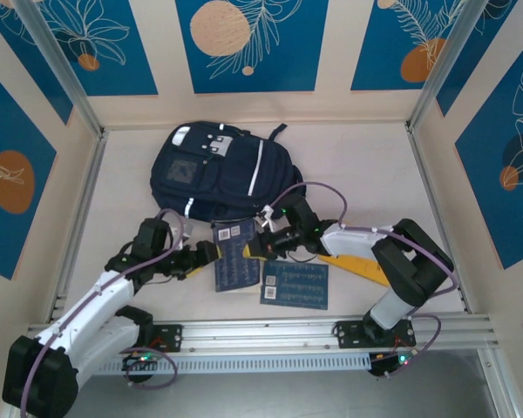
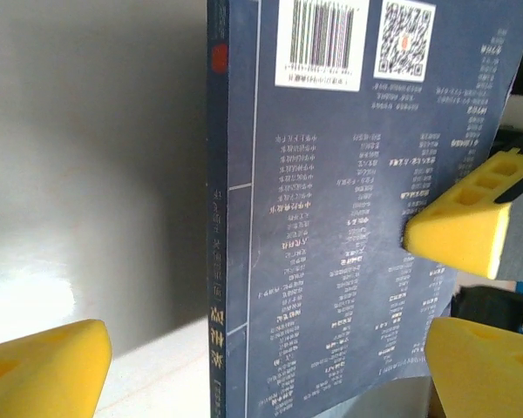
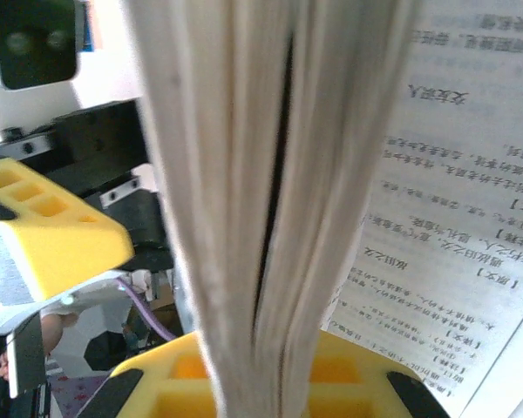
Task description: Pack the student bag
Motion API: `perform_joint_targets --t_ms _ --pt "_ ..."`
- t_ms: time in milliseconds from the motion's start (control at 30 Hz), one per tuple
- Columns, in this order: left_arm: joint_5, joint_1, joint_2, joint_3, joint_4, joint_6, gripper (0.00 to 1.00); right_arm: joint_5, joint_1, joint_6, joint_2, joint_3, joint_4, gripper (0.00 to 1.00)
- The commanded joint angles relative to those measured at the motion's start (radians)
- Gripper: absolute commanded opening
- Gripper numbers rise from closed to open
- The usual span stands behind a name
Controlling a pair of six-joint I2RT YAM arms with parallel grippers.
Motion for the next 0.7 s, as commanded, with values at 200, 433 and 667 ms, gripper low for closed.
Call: perform_joint_targets --t_ms 200,433,667 --pt "0.113 -0.110 0.044 0.084 0.126 -0.023 0.88 -0.171 -0.044 0.050 -0.159 -0.057 0.202 0.04" --pt "0.131 -0.141 0.036 0.083 0.248 -0.100 0.55 -0.183 -0.057 0.041 -0.215 -0.060 0.172 0.05" --pt "0.104 -0.164 -0.003 0.086 0.294 -0.129 0.07 -0.120 -0.106 0.021 -0.269 -0.085 0.092 0.09"
